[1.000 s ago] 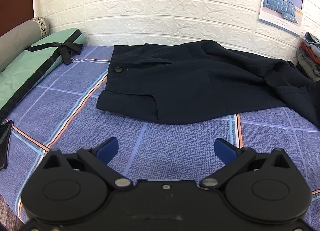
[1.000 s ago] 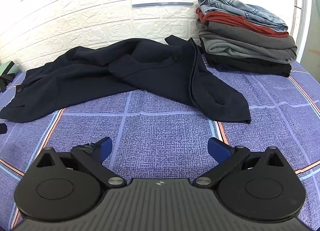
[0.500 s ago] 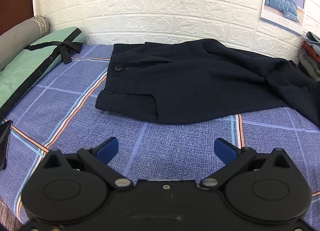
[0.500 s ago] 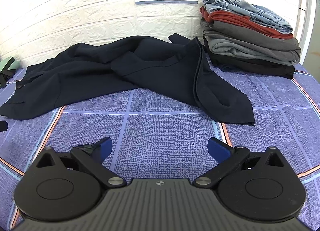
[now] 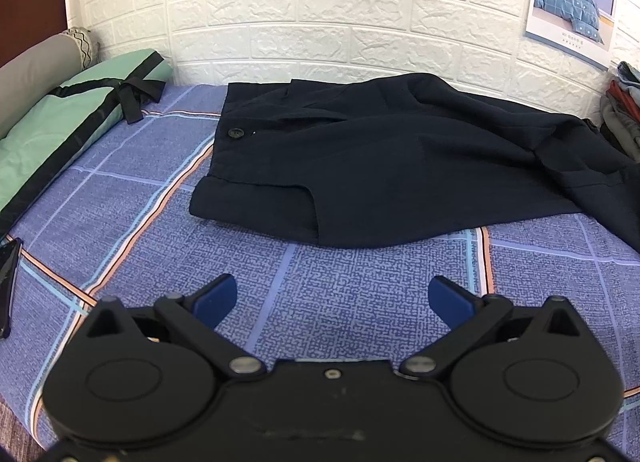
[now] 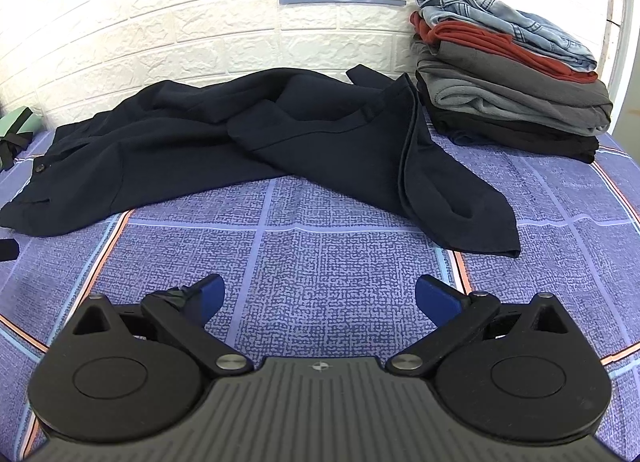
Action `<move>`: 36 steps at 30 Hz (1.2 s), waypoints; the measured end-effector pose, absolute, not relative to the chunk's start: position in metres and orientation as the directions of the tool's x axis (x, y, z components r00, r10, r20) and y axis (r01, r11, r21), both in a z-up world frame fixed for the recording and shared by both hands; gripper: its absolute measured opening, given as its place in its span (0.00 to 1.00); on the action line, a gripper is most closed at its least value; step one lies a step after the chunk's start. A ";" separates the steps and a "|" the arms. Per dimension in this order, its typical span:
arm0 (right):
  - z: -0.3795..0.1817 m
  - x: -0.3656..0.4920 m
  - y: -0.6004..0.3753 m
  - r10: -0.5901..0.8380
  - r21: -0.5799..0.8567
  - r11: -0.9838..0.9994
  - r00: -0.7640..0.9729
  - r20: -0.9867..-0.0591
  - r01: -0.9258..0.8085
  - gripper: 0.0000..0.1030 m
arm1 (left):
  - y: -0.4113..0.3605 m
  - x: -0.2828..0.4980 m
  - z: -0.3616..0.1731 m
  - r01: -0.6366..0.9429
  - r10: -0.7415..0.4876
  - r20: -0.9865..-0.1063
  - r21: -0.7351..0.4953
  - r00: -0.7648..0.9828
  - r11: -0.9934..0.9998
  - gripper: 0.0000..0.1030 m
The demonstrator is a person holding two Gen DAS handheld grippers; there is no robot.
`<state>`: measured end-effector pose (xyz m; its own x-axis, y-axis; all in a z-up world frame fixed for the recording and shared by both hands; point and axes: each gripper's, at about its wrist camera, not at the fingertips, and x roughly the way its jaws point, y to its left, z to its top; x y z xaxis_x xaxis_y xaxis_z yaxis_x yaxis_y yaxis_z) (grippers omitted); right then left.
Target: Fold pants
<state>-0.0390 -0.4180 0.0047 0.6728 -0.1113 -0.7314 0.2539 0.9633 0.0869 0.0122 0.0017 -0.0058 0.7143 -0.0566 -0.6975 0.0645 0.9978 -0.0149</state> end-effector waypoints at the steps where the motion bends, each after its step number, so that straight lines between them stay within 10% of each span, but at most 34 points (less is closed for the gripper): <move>1: 0.005 -0.039 -0.418 -0.111 0.087 0.963 0.673 -0.732 0.254 1.00 | 0.001 0.012 -0.006 0.065 -0.056 -0.698 -0.015 0.714 0.998 1.00; 36: -0.004 -0.039 -0.457 -0.190 0.063 0.940 0.670 -0.718 0.335 1.00 | 0.053 0.033 -0.021 -0.050 -0.038 -0.716 -0.101 0.697 0.994 1.00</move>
